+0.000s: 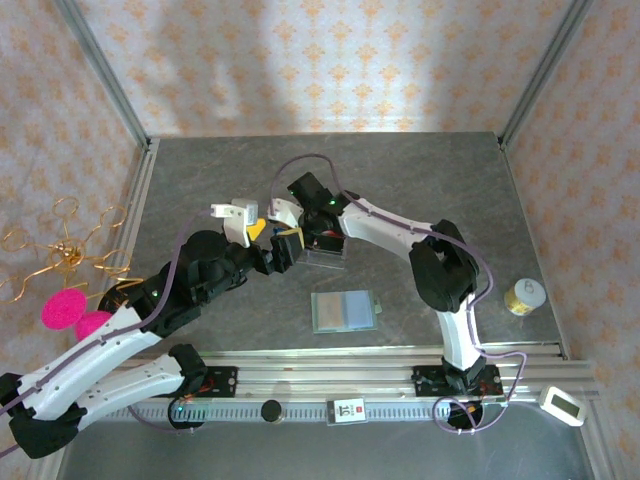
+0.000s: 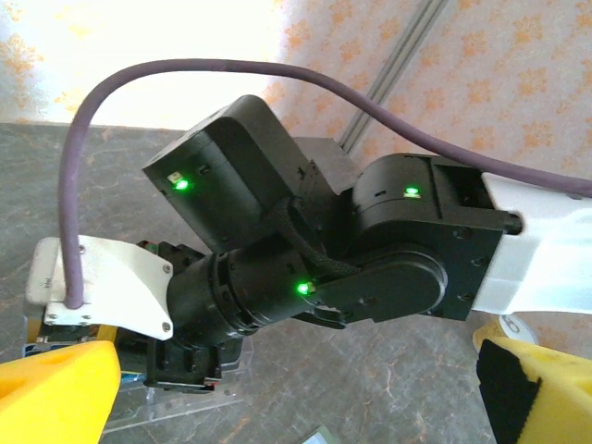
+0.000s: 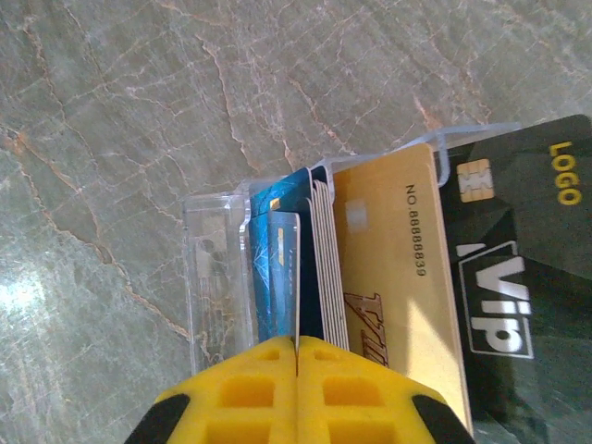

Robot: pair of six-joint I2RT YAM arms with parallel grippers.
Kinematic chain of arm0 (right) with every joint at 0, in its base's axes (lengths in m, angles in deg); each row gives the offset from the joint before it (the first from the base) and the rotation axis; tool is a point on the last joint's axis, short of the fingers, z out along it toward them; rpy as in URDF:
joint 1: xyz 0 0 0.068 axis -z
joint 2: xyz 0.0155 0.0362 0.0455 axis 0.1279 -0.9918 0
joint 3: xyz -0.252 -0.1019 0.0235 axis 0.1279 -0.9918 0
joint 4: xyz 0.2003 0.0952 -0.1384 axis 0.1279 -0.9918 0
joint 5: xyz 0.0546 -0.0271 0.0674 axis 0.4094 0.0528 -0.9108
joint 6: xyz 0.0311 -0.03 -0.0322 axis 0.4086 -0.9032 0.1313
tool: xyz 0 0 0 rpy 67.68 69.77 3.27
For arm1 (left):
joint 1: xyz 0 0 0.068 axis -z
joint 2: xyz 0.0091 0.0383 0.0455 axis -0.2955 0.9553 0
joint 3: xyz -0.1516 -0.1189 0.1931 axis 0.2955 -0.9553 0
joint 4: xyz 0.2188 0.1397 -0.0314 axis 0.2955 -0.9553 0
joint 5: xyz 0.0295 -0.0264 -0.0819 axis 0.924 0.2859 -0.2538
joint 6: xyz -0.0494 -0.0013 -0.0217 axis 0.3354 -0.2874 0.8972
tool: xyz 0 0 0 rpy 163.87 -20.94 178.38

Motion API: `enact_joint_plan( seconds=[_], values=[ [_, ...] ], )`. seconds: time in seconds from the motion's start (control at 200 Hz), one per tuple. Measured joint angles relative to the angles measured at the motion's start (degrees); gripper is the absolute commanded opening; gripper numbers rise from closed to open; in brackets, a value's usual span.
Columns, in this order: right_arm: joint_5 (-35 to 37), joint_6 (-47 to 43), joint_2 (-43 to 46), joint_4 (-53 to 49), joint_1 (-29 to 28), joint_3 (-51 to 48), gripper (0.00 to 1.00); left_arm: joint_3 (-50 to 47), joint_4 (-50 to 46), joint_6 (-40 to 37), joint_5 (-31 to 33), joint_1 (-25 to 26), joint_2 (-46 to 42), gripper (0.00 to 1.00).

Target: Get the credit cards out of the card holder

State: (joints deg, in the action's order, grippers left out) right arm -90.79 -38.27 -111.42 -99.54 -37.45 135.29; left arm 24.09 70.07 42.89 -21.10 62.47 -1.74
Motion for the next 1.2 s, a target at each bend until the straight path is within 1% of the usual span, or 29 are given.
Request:
enact_joint_plan(
  seconds=[0.2,0.24,0.295,0.33,0.566,0.661,0.896,0.931,1.011,1.046,1.091,1.156,1.201],
  values=[
    [-0.2,0.2,-2.3,-1.7,0.0,2.3,0.0,-0.1,0.1,0.2,-0.8,-0.1,0.2,0.99],
    [-0.2,0.4,-2.6,-1.9,0.0,2.6,0.07,-0.2,0.2,0.2,-0.9,-0.1,0.2,0.99],
    [-0.1,0.9,-2.9,-1.9,0.0,2.9,0.2,-0.5,0.5,0.2,-1.0,-0.1,0.2,0.99],
    [-0.2,1.0,-3.0,-1.9,0.0,2.9,0.25,-0.7,0.7,0.3,-1.0,-0.1,0.2,0.99],
    [-0.6,2.4,-2.5,-0.4,0.0,1.4,0.37,-1.9,1.6,1.4,-1.3,-0.1,-0.2,0.99],
    [-0.6,3.8,-1.1,1.2,0.0,-0.3,0.45,-2.1,2.2,1.7,-1.9,-0.1,-0.5,0.99],
    [1.2,9.1,7.3,8.9,0.0,-7.4,0.45,-3.5,4.1,3.0,-3.0,-0.1,-1.6,0.99],
    [1.6,10.6,8.9,10.5,0.0,-8.7,0.43,-3.5,4.4,3.1,-3.1,-0.1,-1.6,0.99],
    [2.2,14.8,12.7,14.7,0.0,-12.5,0.34,-3.6,4.6,3.3,-3.4,-0.1,-1.6,0.99],
    [2.4,17.0,14.5,16.6,0.0,-14.5,0.32,-3.7,4.8,3.5,-3.4,-0.1,-1.6,0.99],
    [2.4,20.0,17.0,19.4,0.0,-17.8,0.32,-4.1,5.2,3.8,-3.5,-0.1,-1.7,0.99],
    [2.6,24.9,20.9,23.7,0.0,-23.6,0.37,-5.0,6.1,4.3,-3.9,-0.1,-1.8,0.99],
    [3.6,29.7,24.2,26.9,-0.2,-28.7,0.38,-6.1,7.3,4.7,-4.8,-0.1,-1.9,0.99]
  ],
)
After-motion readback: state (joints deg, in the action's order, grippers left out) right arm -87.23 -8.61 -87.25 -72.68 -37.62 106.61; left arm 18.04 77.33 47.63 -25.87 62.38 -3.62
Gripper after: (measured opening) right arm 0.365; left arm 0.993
